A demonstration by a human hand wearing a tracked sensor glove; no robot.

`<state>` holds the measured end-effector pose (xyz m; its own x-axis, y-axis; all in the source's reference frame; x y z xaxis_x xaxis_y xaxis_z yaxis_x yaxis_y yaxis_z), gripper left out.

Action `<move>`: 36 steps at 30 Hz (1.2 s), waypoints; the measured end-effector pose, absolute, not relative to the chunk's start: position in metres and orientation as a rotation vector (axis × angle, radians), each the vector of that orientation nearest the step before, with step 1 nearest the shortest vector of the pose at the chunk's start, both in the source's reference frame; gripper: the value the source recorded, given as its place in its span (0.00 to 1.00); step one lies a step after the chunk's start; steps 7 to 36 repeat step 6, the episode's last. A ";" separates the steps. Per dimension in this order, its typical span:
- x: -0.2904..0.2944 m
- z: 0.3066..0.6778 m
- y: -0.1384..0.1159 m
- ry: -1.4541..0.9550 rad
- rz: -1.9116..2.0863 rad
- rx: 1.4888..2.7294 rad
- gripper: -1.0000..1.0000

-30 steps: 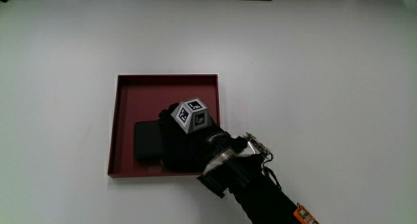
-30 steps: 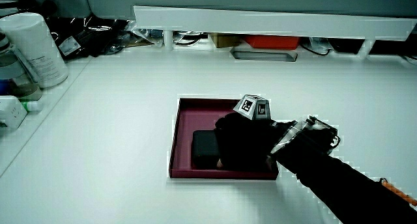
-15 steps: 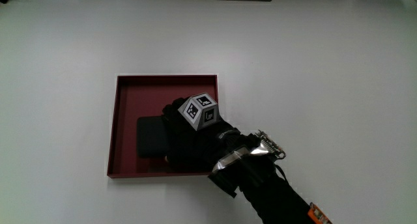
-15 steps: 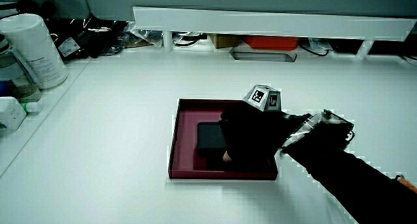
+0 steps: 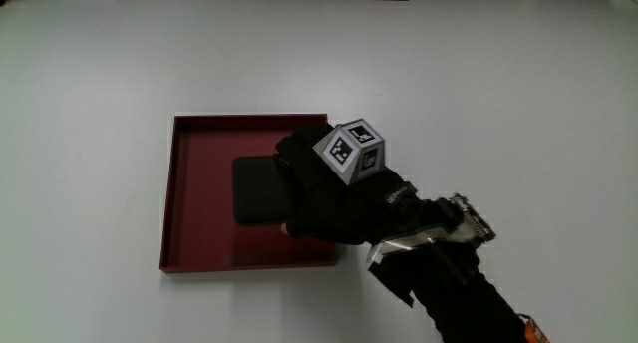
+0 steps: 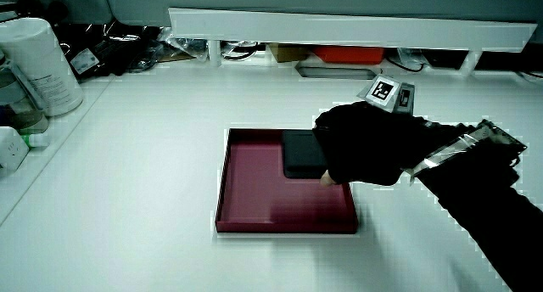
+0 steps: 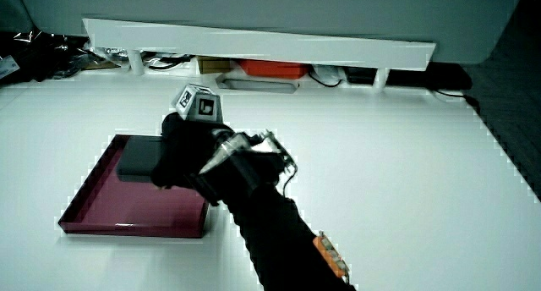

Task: Pick battery from plate

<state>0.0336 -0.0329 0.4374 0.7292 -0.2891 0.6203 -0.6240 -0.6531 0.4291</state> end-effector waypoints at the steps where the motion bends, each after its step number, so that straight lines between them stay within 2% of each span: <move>1: 0.038 0.438 -0.034 -0.678 0.689 2.280 1.00; 2: 0.043 0.436 -0.034 -0.677 0.743 2.257 1.00; 3: 0.047 0.428 -0.034 -0.679 0.698 2.303 1.00; 6: 0.060 0.424 -0.035 -0.658 0.696 2.322 1.00; 36: 0.060 0.424 -0.035 -0.658 0.696 2.322 1.00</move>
